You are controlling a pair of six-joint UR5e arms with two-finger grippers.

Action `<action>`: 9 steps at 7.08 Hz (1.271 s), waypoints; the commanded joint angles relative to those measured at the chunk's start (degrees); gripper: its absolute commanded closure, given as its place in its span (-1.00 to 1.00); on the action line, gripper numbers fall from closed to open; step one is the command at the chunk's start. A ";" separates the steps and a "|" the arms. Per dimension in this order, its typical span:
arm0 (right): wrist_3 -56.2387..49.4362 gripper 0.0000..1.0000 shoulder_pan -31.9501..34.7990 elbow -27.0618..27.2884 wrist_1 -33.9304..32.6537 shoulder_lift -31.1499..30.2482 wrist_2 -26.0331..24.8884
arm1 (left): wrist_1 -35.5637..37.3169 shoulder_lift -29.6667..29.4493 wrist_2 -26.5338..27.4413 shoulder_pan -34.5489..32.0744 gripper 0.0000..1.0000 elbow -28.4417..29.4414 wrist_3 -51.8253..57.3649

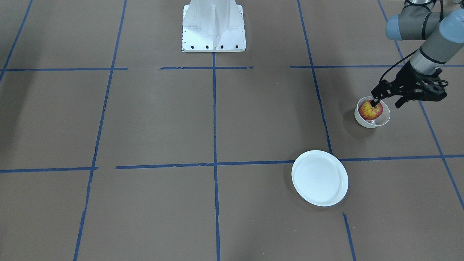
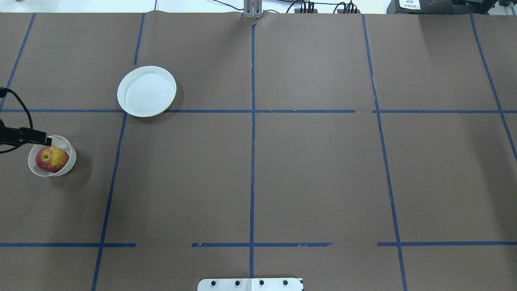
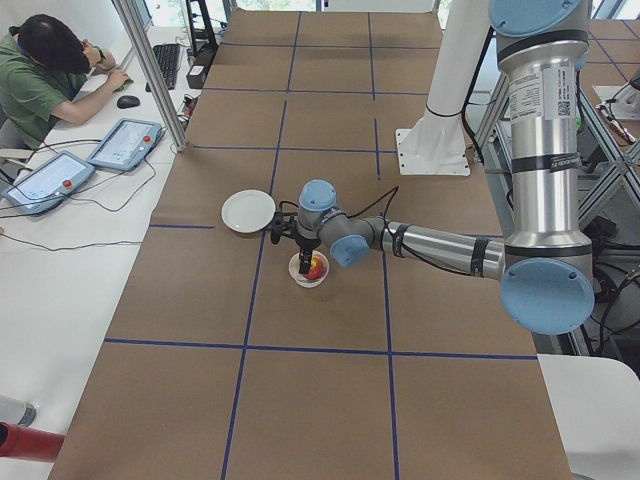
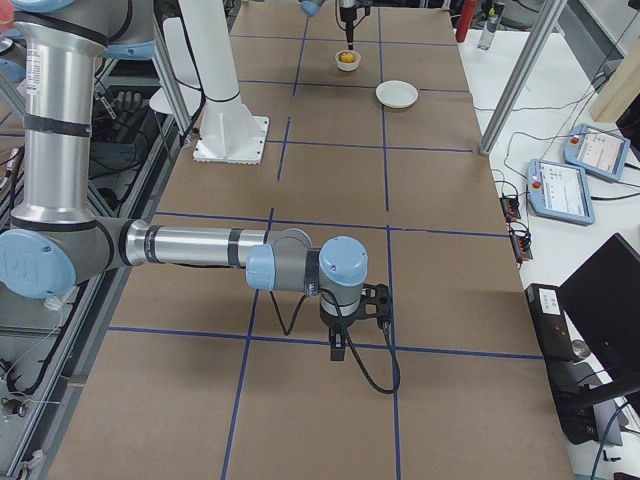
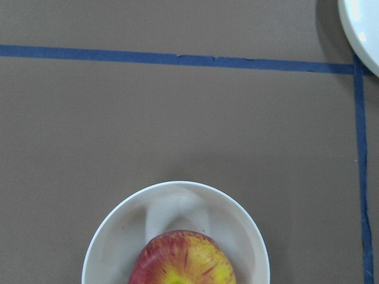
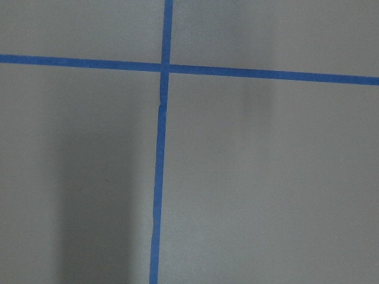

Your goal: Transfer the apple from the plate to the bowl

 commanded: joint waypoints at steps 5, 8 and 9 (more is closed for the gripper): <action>0.00 -1.00 0.00 0.00 0.00 0.00 0.00 | 32.89 2.49 -4.55 -31.96 -1.00 -1.24 47.67; 0.00 -1.00 0.00 0.00 0.00 0.00 0.00 | 33.66 3.36 -7.57 -32.96 -1.00 -0.98 47.77; 0.00 -1.00 0.00 0.00 0.00 0.00 0.00 | 33.49 4.49 -7.57 -32.97 -1.00 -1.33 47.77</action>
